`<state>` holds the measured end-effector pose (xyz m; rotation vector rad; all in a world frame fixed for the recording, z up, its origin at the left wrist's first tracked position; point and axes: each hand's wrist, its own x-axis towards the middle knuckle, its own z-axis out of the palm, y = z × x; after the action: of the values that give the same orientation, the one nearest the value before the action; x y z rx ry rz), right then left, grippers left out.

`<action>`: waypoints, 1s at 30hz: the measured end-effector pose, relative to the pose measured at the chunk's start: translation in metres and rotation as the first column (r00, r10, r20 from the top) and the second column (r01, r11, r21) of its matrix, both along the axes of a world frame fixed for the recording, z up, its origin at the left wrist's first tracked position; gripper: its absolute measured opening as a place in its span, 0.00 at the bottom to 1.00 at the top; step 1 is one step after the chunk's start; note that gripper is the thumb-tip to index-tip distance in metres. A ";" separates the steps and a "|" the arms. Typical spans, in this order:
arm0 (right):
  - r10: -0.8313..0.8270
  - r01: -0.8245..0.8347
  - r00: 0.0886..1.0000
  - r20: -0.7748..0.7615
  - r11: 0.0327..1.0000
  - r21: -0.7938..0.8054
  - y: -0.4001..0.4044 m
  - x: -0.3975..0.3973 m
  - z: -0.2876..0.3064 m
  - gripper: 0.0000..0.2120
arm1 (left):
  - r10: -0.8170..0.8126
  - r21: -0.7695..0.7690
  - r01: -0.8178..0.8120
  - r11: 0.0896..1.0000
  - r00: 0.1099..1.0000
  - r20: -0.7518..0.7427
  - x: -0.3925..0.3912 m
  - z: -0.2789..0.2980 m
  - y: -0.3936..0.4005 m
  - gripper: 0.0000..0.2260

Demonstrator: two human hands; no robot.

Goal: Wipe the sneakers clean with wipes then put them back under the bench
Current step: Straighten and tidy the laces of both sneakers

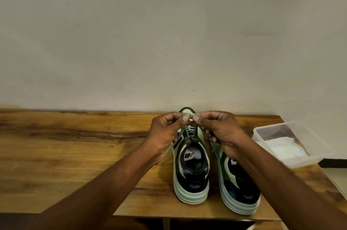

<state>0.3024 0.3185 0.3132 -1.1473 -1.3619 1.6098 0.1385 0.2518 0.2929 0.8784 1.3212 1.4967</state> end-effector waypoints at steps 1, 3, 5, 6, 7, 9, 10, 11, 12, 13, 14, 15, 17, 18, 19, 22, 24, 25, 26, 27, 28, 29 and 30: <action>-0.004 0.004 1.000 0.008 1.000 0.004 0.000 0.000 0.000 0.07 | -0.002 -0.003 0.002 1.000 1.000 0.003 0.000 0.000 0.001 0.07; -0.010 0.010 1.000 0.015 1.000 0.004 0.001 0.000 -0.001 0.06 | -0.007 -0.004 0.007 1.000 1.000 0.003 0.001 0.001 0.001 0.07; -0.010 0.010 1.000 0.021 1.000 0.014 0.001 0.001 -0.002 0.07 | -0.003 -0.002 0.003 1.000 1.000 -0.009 0.002 0.002 0.001 0.07; -0.009 0.008 1.000 0.020 1.000 0.024 0.001 0.001 -0.002 0.07 | 0.001 0.000 -0.001 1.000 1.000 -0.015 0.002 0.002 0.001 0.06; -0.008 0.007 1.000 0.019 0.999 0.035 0.001 0.001 -0.002 0.07 | 0.004 0.004 -0.004 1.000 1.000 -0.019 0.002 0.003 0.000 0.06; -0.012 0.011 1.000 0.019 0.999 0.049 0.000 0.001 -0.003 0.06 | 0.008 0.014 -0.008 1.000 1.000 -0.024 0.003 0.005 -0.001 0.07; -0.014 0.013 1.000 0.019 0.999 0.050 0.000 0.001 -0.004 0.06 | 0.008 0.023 -0.007 1.000 1.000 -0.019 0.004 0.006 -0.002 0.07; -0.013 0.012 1.000 0.017 0.999 0.050 0.000 0.001 -0.004 0.06 | 0.005 0.034 -0.004 0.999 1.000 -0.012 0.005 0.007 -0.003 0.08; -0.013 0.012 1.000 0.014 0.999 0.051 0.000 0.001 -0.005 0.07 | -0.002 0.045 0.002 0.999 1.000 -0.010 0.006 0.009 -0.004 0.08; -0.011 0.010 1.000 0.010 0.998 0.055 0.000 0.001 -0.005 0.07 | -0.011 0.056 0.012 0.998 1.000 -0.018 0.007 0.010 -0.005 0.08; -0.010 0.009 1.000 0.007 0.998 0.064 0.000 0.001 -0.005 0.06 | -0.023 0.064 0.025 0.998 0.999 -0.037 0.007 0.011 -0.005 0.07; -0.012 0.011 1.000 0.010 0.997 0.080 -0.001 0.001 -0.004 0.06 | -0.034 0.067 0.039 0.997 0.997 -0.063 0.006 0.012 -0.006 0.08; -0.020 0.015 0.999 0.036 0.991 0.134 -0.003 0.000 -0.003 0.06 | -0.059 0.067 0.067 0.996 0.992 -0.111 0.002 0.012 -0.005 0.11; -0.019 0.010 0.998 0.053 0.986 0.166 -0.004 0.000 -0.002 0.06 | -0.071 0.065 0.080 0.995 0.990 -0.120 -0.001 0.013 -0.005 0.14; -0.011 -0.002 0.998 0.067 0.981 0.193 -0.005 0.000 0.000 0.06 | -0.082 0.064 0.090 0.994 0.989 -0.124 -0.003 0.013 -0.004 0.16; 0.032 -0.050 0.996 0.079 0.967 0.249 -0.006 0.002 0.003 0.06 | -0.104 0.060 0.114 0.992 0.984 -0.144 -0.007 0.017 -0.005 0.19; 0.070 -0.093 0.993 0.092 0.956 0.278 -0.006 0.003 0.005 0.06 | -0.130 0.048 0.140 0.989 0.978 -0.162 -0.008 0.020 -0.006 0.19; 0.094 -0.122 0.990 0.106 0.947 0.298 -0.006 0.004 0.006 0.06 | -0.147 0.039 0.156 0.987 0.974 -0.170 -0.010 0.021 -0.006 0.19; 0.119 -0.153 0.985 0.124 0.935 0.320 -0.006 0.004 0.007 0.07 | -0.165 0.029 0.172 0.985 0.971 -0.174 -0.011 0.022 -0.006 0.19; 0.143 -0.186 0.979 0.147 0.921 0.343 -0.007 0.005 0.010 0.07 | -0.181 0.017 0.187 0.982 0.967 -0.177 -0.013 0.022 -0.006 0.18; 0.161 -0.218 0.971 0.179 0.903 0.370 -0.007 0.005 0.011 0.07 | -0.193 0.006 0.197 0.980 0.965 -0.177 -0.014 0.022 -0.006 0.17; 0.173 -0.248 0.961 0.213 0.883 0.398 -0.008 0.006 0.013 0.07 | -0.199 -0.004 0.201 0.980 0.964 -0.177 -0.015 0.022 -0.006 0.17; 0.179 -0.271 0.953 0.243 0.865 0.423 -0.008 0.006 0.014 0.07 | -0.199 -0.010 0.200 0.980 0.964 -0.174 -0.015 0.023 -0.006 0.16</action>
<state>0.3083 0.3105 0.3268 -0.8996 -1.9416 1.2477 0.1232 0.2453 0.3154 1.1340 1.3096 1.2917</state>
